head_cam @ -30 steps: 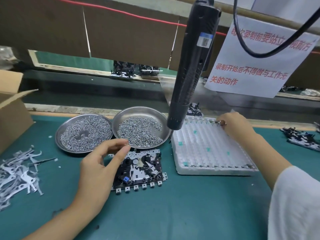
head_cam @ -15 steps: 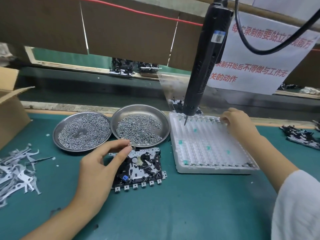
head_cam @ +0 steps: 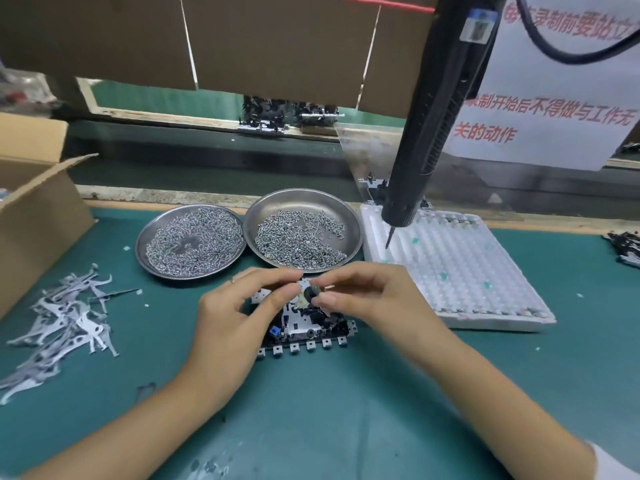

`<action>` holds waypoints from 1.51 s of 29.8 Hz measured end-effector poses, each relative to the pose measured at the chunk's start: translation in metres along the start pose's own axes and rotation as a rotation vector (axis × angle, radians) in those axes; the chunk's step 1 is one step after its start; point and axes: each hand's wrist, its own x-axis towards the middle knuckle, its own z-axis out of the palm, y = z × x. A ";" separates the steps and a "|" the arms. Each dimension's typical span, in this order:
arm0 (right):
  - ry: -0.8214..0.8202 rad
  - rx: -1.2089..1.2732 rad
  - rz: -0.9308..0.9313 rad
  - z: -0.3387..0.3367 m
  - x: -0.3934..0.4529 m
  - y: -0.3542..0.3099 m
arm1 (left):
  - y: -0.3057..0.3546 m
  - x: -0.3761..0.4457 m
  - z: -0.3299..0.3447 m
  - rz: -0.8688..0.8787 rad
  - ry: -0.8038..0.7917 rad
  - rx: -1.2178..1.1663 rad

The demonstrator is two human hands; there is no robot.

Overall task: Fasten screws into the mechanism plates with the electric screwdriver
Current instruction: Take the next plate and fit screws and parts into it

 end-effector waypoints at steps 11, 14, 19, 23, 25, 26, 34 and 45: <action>0.044 0.097 -0.085 0.010 -0.007 0.014 | -0.005 -0.002 -0.004 -0.022 -0.086 0.016; 0.056 0.120 -0.099 0.009 -0.007 0.016 | -0.006 -0.002 -0.004 -0.024 -0.091 0.023; 0.074 0.111 -0.103 0.012 -0.007 0.020 | -0.006 -0.003 -0.004 -0.017 -0.100 0.026; 0.093 0.057 -0.144 0.013 -0.007 0.021 | -0.004 -0.002 -0.002 -0.011 -0.109 0.016; 0.089 0.041 -0.171 0.013 -0.008 0.022 | -0.003 -0.003 -0.002 -0.002 -0.117 0.025; 0.086 0.023 -0.184 0.013 -0.009 0.022 | -0.003 -0.003 -0.002 0.007 -0.121 0.036; 0.103 -0.258 -0.330 0.013 -0.010 0.023 | -0.005 -0.001 -0.008 0.080 -0.077 0.154; 0.147 -0.523 -0.493 0.015 -0.007 0.035 | -0.001 0.003 -0.021 0.085 -0.229 0.303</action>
